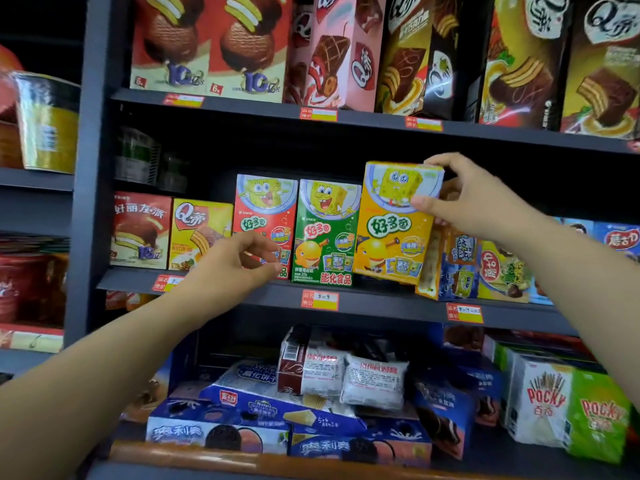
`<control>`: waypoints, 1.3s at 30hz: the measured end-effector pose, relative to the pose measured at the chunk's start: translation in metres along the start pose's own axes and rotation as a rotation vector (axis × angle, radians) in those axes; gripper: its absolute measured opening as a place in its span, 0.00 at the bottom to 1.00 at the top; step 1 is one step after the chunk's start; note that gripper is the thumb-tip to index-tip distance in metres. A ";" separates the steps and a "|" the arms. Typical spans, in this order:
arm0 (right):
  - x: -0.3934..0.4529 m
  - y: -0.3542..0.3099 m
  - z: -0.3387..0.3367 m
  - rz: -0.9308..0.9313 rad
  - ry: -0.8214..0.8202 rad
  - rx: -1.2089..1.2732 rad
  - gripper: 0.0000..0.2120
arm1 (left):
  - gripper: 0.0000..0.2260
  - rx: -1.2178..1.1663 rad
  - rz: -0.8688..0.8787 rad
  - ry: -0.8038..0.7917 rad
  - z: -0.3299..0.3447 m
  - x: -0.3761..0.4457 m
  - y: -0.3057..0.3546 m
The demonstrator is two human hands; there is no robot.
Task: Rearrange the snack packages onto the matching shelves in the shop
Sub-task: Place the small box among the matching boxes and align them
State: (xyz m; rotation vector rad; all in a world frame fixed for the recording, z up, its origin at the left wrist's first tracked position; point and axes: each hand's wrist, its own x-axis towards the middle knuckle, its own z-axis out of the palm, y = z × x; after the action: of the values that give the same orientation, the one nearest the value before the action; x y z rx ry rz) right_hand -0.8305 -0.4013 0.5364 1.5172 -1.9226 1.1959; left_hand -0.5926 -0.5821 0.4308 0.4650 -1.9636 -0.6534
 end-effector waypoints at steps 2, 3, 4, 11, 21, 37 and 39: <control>0.003 0.001 0.005 0.001 -0.029 -0.108 0.26 | 0.07 -0.010 -0.005 0.001 -0.006 0.001 -0.002; 0.005 0.002 0.007 0.003 -0.048 -0.174 0.28 | 0.07 -0.012 -0.011 0.000 -0.009 0.001 -0.004; 0.007 0.002 0.009 0.005 -0.064 -0.244 0.29 | 0.07 -0.012 -0.015 0.002 -0.012 0.001 -0.006; 0.012 -0.005 0.009 -0.015 -0.059 -0.479 0.33 | 0.07 -0.016 -0.039 0.019 -0.021 -0.003 -0.014; 0.002 -0.003 0.019 -0.073 0.040 -0.494 0.37 | 0.08 -0.001 -0.047 -0.025 -0.015 -0.003 -0.013; 0.038 -0.067 0.114 -0.320 -0.006 -0.620 0.27 | 0.08 -0.057 -0.073 -0.027 -0.017 -0.004 -0.026; 0.036 -0.066 0.113 -0.322 0.034 -0.506 0.23 | 0.08 -0.068 -0.078 -0.026 -0.018 -0.005 -0.029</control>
State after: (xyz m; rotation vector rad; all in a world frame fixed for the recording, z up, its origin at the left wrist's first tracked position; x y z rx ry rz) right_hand -0.7598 -0.5164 0.5264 1.4360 -1.7015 0.5393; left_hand -0.5729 -0.6062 0.4162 0.4951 -1.9486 -0.7771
